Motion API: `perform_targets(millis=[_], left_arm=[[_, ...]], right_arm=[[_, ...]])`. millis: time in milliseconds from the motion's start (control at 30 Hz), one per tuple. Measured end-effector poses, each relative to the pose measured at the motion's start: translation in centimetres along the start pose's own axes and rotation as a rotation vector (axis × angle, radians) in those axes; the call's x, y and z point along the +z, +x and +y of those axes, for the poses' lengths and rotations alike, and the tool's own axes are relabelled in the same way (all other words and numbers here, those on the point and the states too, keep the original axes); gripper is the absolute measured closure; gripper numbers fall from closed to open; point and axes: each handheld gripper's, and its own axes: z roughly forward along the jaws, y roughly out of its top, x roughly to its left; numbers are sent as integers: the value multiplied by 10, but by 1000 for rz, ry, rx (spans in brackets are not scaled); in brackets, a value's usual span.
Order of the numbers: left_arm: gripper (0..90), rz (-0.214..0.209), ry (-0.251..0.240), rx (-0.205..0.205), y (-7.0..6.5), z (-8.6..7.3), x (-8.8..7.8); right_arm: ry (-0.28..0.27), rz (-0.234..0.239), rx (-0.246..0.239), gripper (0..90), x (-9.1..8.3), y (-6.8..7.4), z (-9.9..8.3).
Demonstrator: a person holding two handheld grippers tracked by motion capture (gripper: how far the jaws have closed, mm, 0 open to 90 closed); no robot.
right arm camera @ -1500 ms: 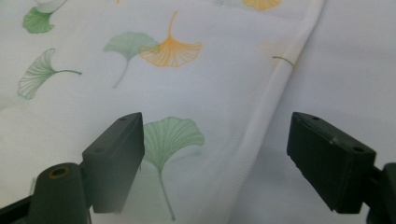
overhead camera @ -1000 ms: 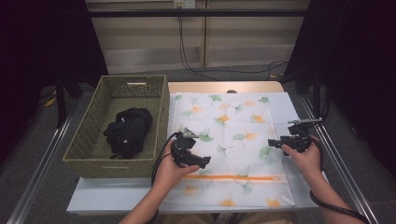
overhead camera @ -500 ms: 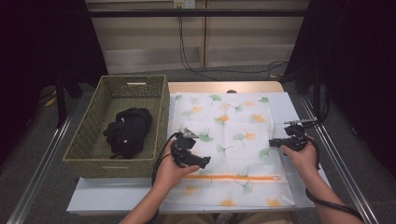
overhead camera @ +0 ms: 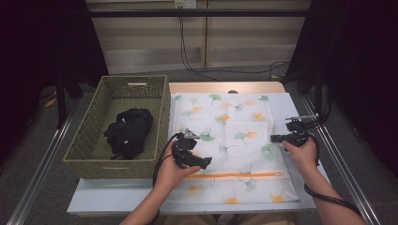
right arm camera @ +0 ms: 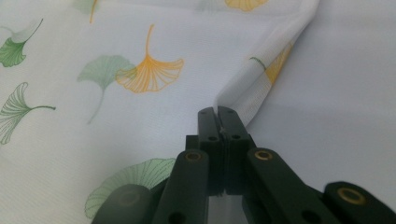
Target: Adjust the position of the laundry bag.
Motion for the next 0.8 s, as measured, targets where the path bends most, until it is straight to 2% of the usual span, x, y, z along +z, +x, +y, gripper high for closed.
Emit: perform_targets(millis=[167, 233, 667, 767, 800], left_arm=[[70, -3, -3, 0, -1, 0, 0], [70, -3, -1, 0, 0, 0, 0], [76, -9, -2, 2, -1, 0, 1], [76, -13, 4, -12, -2, 0, 2], [76, -11, -14, -19, -3, 0, 3]], right_arm=[[-11, -4, 5, 894, 1, -6, 2], [-19, -22, 9, 894, 0, -10, 3], [-21, -53, 33, 894, -4, -28, 1], [-24, -62, 37, 894, -5, -32, 0], [-24, -62, 37, 894, -5, -32, 0]])
